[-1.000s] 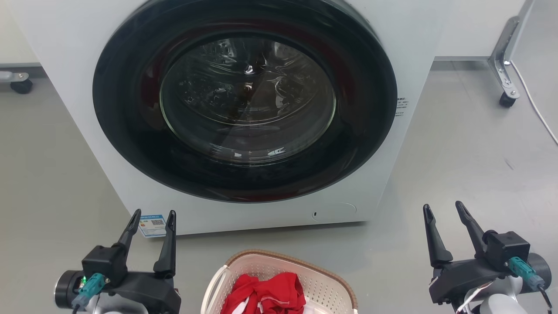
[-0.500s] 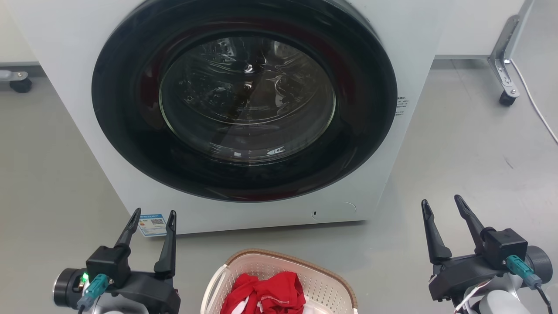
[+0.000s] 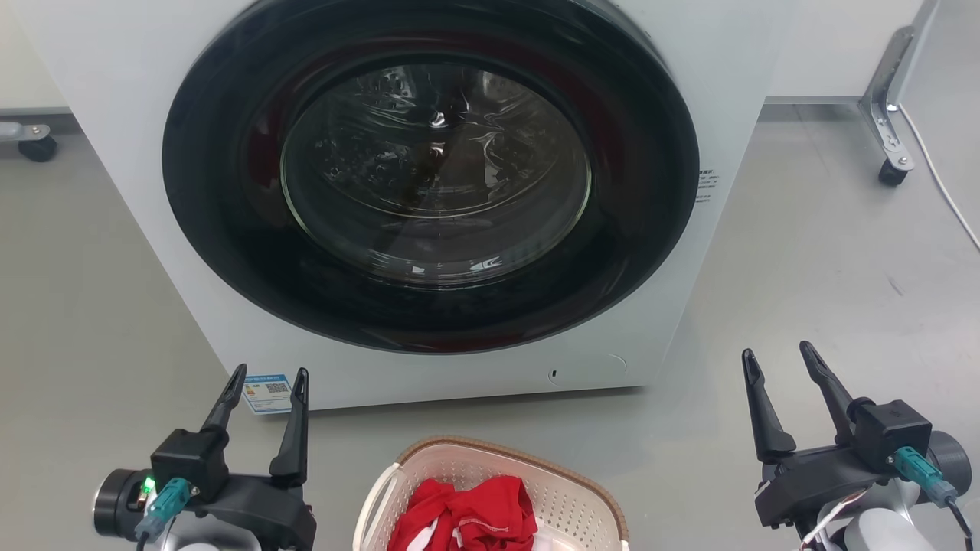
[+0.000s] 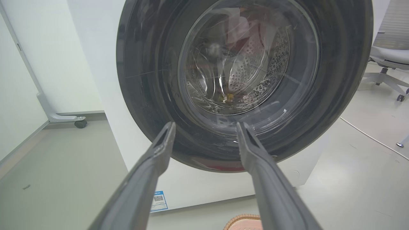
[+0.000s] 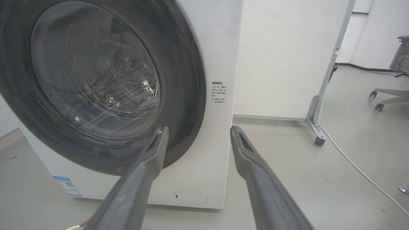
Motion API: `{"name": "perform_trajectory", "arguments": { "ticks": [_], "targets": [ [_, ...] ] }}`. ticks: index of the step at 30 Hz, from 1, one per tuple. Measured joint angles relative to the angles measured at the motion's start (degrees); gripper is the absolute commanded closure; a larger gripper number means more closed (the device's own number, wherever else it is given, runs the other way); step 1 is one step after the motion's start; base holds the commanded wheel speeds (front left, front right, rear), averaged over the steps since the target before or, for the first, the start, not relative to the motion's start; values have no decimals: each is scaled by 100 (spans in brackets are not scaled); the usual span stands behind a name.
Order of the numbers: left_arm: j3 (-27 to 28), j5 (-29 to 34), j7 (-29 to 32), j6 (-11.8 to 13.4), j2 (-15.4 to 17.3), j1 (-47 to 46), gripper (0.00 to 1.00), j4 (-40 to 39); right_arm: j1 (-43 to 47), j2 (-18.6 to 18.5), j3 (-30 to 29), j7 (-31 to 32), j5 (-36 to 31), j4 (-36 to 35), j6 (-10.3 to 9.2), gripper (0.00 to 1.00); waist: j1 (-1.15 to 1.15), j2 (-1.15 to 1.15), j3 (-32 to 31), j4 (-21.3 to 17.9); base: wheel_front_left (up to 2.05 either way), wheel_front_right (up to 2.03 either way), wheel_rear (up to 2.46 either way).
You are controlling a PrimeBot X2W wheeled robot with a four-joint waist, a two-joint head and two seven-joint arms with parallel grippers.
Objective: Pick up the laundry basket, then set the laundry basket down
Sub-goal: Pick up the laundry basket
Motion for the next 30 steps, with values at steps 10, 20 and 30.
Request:
{"name": "perform_trajectory", "arguments": {
  "ticks": [10,20,30],
  "targets": [
    [-25,0,7,1,-7,-1,0,-153,59,58,-120,0,32,-250,14,0,0,0,325,-7,0,0,0],
    [-46,0,66,0,-41,-278,0,-256,-47,143,-227,-10,68,-544,13,0,0,1,985,-3,0,0,0],
    [-213,0,293,-132,-120,-703,0,-90,-324,231,-254,-24,51,-748,13,0,1,1,1791,-9,0,0,0]
  ]
}}
